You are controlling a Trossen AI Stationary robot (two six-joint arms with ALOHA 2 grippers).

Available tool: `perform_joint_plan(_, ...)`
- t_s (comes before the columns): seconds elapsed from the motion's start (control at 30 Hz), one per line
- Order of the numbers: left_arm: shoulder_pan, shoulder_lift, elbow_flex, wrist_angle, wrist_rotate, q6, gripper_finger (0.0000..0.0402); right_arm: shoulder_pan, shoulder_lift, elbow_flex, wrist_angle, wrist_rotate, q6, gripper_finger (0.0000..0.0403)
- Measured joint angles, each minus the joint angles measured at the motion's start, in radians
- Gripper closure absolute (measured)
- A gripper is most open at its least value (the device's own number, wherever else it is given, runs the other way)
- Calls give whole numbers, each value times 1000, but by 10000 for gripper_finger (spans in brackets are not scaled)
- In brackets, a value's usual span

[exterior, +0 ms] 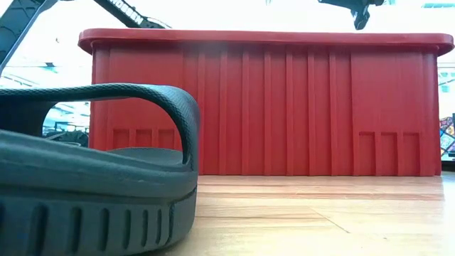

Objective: Pick and place slides into bin
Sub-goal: Put the black slide into the red bin

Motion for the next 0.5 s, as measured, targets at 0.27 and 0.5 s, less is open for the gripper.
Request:
perform_joint_plan(0.27, -31, -12, 256, -152, -10, 19, 138, 0, 0, 0, -9, -1, -14, 403)
perform_joint_plan(0.5, -145, -210, 415, -14, 20, 7, 247, 0, 0, 0, -22, -1, -1, 403)
